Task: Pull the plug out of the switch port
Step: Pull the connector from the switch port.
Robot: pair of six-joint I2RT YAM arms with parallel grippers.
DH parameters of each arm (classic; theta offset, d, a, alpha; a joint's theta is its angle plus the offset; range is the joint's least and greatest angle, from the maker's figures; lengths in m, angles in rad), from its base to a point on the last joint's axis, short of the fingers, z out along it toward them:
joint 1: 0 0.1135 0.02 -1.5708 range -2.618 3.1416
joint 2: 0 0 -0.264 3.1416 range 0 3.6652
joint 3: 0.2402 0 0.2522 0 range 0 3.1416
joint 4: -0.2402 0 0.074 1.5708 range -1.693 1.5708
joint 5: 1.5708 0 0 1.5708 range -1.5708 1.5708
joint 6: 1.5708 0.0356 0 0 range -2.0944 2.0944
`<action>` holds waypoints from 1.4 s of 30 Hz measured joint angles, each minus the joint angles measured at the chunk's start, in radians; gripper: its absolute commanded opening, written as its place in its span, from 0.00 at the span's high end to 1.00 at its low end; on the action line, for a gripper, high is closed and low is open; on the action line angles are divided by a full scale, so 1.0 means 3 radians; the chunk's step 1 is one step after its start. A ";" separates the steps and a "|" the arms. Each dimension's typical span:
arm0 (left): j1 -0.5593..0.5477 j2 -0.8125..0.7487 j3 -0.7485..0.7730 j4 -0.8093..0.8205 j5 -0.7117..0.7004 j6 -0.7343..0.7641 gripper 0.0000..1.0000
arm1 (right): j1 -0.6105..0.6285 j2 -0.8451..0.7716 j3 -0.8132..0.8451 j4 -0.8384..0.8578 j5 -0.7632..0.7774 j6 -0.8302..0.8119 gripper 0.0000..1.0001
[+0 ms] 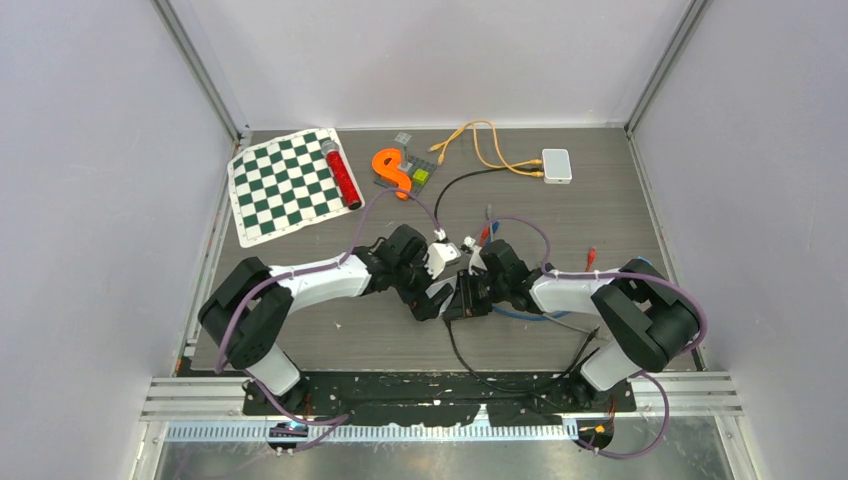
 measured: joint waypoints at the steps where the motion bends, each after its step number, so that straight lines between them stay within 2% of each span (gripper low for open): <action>1: -0.0006 0.0022 -0.0022 0.0046 -0.0017 -0.0025 0.01 | -0.0008 0.0003 0.0000 0.0004 -0.0017 -0.0001 0.77; 5: -0.0013 0.0084 -0.0100 0.0174 -0.0060 -0.0120 0.06 | -0.0020 0.0017 -0.0001 0.0018 -0.0071 -0.0004 0.72; 15: -0.0017 0.0130 -0.0165 0.0501 -0.0113 -0.0223 0.07 | -0.0056 0.0018 -0.0008 0.0008 -0.0125 -0.0005 0.70; 23: -0.0042 0.0150 -0.0193 0.0600 -0.0117 -0.0182 0.29 | -0.0111 0.0018 -0.0022 0.0003 -0.0186 -0.0028 0.69; 31: -0.0085 0.0165 -0.0203 0.0649 -0.0118 -0.0155 0.43 | -0.0223 0.0009 -0.0033 0.0019 -0.0220 -0.0009 0.62; 33: -0.0092 0.0165 -0.0209 0.0660 -0.0117 -0.0154 0.50 | -0.0261 -0.0033 -0.0080 0.0056 -0.0211 0.0060 0.60; 37: -0.0106 0.0155 -0.0237 0.0699 -0.0116 -0.0158 0.56 | -0.0309 -0.0206 -0.0217 0.0093 -0.0103 0.0196 0.57; 42: -0.0125 0.0141 -0.0267 0.0694 -0.0120 -0.0144 0.58 | -0.0324 -0.0486 -0.0323 0.0098 0.0069 0.0378 0.56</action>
